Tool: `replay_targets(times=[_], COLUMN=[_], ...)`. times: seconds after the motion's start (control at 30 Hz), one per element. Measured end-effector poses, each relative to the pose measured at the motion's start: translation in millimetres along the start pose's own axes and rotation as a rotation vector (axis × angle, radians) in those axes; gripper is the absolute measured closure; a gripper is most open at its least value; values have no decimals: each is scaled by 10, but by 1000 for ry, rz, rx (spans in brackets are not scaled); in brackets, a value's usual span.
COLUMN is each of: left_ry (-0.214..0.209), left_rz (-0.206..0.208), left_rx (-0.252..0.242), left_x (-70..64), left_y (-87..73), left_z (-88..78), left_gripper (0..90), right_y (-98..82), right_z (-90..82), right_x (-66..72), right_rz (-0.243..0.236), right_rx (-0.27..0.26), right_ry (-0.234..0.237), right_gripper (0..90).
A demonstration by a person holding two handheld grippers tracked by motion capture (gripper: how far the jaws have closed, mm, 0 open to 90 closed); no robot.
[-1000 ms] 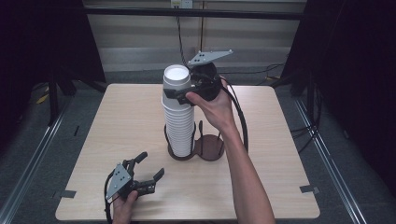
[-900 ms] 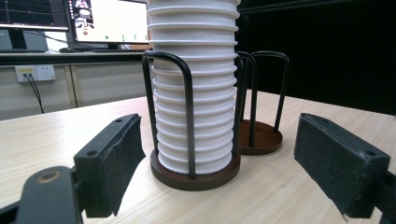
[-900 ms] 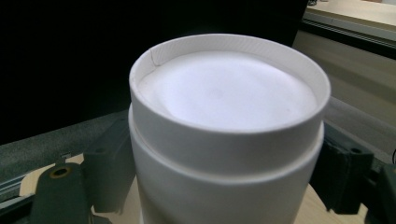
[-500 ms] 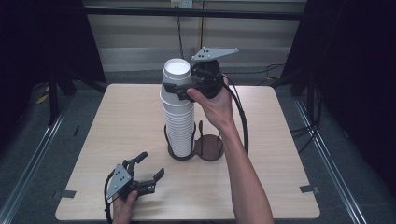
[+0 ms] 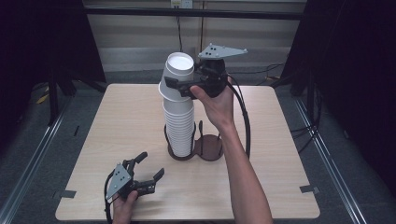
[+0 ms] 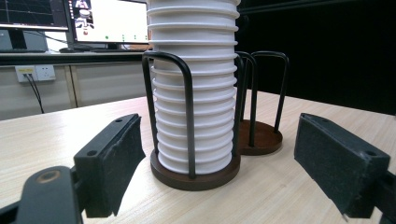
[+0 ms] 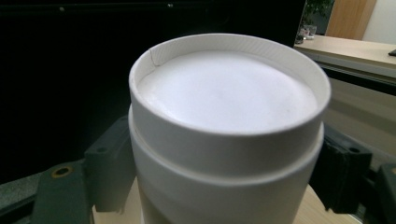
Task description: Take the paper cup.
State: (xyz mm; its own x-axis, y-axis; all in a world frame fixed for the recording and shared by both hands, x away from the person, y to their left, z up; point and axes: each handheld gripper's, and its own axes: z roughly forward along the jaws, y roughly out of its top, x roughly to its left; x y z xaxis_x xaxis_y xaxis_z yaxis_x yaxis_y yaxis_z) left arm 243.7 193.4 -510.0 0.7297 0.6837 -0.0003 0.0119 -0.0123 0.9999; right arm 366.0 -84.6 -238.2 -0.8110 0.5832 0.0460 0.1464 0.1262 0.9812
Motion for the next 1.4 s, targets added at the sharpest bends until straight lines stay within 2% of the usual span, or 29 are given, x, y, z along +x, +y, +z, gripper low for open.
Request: replay_targets(times=[0.2, 0.67, 1.17, 1.4], left_ry=[0, 0, 0, 0], left_rz=[0, 0, 0, 0], left_rx=[0, 0, 0, 0], left_x=[0, 0, 0, 0], left_y=[0, 0, 0, 0], left_z=[0, 0, 0, 0], left_gripper=[155, 156, 155, 155], right_y=[1, 43, 26, 32], right_z=[-19, -116, -222, -307], right_x=[-1, 2, 9, 0], right_rz=[-4, 10, 8, 24], right_rx=[-18, -129, -214, -246], right_ry=[6, 13, 35, 39], right_gripper=[201, 203, 207, 208])
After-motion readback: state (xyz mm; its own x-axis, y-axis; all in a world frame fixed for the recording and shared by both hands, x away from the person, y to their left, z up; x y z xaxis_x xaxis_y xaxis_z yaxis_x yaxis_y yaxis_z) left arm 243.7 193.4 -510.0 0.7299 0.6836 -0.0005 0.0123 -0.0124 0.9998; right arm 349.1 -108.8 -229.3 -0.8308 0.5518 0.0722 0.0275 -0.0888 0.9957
